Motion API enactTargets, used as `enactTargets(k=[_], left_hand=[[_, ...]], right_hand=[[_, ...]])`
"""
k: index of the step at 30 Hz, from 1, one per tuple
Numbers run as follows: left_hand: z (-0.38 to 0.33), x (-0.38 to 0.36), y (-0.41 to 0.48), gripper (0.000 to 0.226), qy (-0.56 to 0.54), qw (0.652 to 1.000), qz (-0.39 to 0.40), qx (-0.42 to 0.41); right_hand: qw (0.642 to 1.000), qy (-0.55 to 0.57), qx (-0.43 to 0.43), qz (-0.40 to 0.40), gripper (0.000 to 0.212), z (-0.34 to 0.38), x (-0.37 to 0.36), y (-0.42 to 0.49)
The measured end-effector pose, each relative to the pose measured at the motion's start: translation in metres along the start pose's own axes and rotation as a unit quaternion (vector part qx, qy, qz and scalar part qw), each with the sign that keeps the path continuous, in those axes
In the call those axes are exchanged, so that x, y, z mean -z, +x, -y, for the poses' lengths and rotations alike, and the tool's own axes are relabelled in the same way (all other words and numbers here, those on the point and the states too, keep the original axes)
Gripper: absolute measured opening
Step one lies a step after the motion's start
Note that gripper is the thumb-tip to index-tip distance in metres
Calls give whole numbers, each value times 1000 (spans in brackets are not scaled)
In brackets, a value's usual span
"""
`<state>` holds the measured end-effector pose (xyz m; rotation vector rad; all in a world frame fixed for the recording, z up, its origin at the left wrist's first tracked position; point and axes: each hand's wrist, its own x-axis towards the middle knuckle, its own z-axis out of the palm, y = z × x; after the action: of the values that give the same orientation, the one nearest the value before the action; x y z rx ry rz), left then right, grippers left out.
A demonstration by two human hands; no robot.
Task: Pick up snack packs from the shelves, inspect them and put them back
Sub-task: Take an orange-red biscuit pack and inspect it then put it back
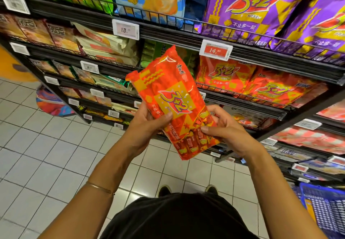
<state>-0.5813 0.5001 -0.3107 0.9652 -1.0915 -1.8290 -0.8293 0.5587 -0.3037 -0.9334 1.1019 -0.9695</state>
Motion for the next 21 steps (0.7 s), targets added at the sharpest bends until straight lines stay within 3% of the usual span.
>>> enactTargets(k=[6, 11, 16, 18, 21], left_hand=[[6, 3, -1, 60, 58, 998, 7, -22], [5, 2, -4, 79, 138, 990, 15, -25], [7, 2, -9, 91, 174, 983, 5, -59], [7, 3, -10, 80, 186, 981, 10, -51], [12, 5, -8, 38, 220, 975, 14, -2]], right_hand=[[999, -29, 28, 4, 56, 0, -4, 3], [992, -96, 82, -9, 74, 8, -8, 4], [963, -196, 169, -70, 71, 12, -22, 1], [948, -218, 214, -92, 62, 9, -24, 2], [943, -211, 235, -109, 52, 9, -24, 5]])
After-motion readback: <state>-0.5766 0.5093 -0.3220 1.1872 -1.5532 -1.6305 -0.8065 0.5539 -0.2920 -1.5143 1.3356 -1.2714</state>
